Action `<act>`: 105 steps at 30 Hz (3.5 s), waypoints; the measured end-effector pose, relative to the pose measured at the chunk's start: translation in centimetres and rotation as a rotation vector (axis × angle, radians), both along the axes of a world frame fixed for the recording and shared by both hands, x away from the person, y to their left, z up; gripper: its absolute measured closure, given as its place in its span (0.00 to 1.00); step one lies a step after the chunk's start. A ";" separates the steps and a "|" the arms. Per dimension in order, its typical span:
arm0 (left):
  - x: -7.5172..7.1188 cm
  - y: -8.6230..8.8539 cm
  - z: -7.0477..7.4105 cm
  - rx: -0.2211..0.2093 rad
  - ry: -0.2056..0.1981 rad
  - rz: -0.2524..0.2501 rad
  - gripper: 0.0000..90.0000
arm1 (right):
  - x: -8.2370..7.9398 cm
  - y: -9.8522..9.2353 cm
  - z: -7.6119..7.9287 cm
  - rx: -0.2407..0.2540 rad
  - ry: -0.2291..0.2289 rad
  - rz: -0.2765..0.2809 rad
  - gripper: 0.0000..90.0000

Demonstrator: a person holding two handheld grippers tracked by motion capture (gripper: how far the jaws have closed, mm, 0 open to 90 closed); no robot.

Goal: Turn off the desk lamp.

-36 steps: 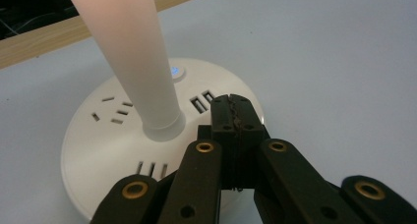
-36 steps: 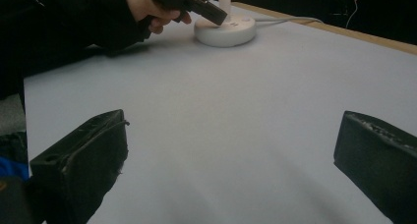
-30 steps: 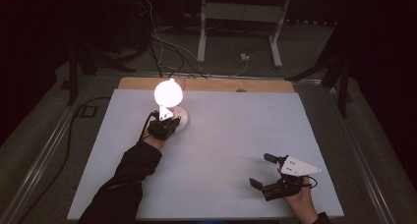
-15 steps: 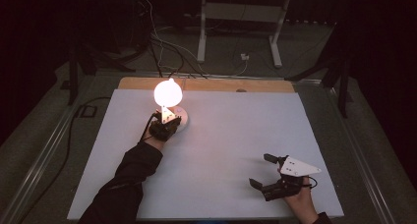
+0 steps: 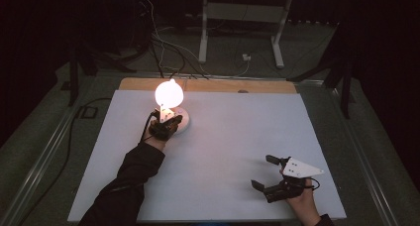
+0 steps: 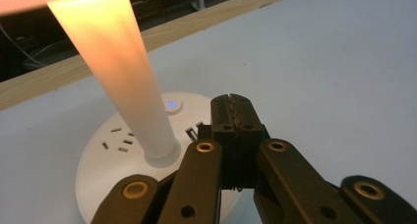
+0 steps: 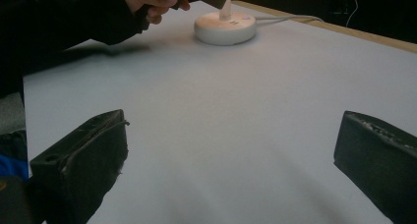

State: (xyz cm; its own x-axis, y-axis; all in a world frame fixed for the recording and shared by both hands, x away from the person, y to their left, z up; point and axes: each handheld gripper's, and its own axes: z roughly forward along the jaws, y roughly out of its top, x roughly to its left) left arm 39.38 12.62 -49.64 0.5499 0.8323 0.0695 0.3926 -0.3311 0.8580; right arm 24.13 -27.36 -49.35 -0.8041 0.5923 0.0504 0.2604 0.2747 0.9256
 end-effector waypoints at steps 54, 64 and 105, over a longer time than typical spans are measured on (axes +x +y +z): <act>0.3 0.2 -1.0 0.011 0.019 0.041 1.00 | 0.0 0.0 0.0 -0.001 0.001 0.004 0.00; 0.1 0.1 -0.6 -0.001 0.007 0.041 1.00 | 0.0 0.0 0.0 -0.003 0.002 0.004 0.00; 0.5 0.2 -2.1 0.005 0.051 0.024 1.00 | 0.1 0.1 -0.1 -0.004 0.009 0.010 0.00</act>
State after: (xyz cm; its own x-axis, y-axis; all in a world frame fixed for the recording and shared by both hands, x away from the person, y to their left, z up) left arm 39.92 12.86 -51.69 0.5328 0.8450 0.0460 0.4439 -0.3254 0.8349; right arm 24.19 -27.30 -49.42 -0.8096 0.5844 0.0552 0.2657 0.2808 0.9223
